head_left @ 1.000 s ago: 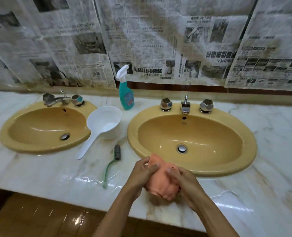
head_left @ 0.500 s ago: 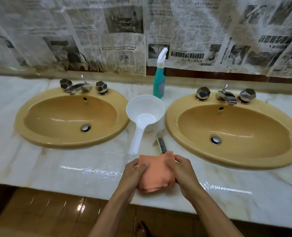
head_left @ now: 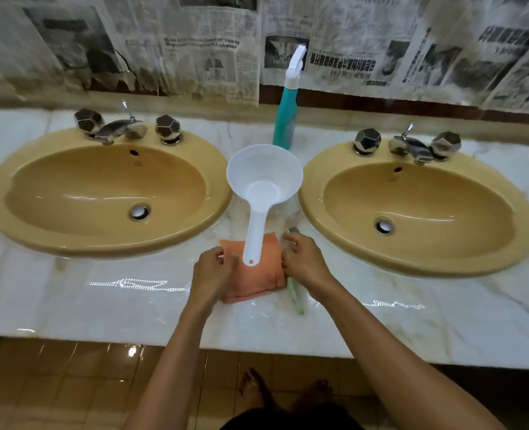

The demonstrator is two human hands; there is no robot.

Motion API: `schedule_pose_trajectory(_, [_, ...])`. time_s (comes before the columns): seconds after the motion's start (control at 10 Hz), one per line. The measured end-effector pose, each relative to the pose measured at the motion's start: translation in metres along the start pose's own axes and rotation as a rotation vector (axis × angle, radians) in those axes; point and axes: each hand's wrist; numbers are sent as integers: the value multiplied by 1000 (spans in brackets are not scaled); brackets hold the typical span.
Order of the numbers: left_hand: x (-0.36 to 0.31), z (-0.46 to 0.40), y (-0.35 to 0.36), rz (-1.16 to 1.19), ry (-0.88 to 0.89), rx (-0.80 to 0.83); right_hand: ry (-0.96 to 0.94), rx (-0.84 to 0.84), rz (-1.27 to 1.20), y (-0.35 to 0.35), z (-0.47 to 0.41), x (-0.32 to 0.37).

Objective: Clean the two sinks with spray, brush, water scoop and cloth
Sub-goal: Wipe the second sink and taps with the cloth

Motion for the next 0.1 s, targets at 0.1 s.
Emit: schedule_pose_trajectory(0.1, [-4,-3,-7,-175,74,-113,12,-3,-157,-17,11,-3])
Point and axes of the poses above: each hand's wrist, its own z-axis away from the middle knuckle, its own y-axis out of the palm, x = y × z, and after that the axes turned 6 degrees about y, right-handed
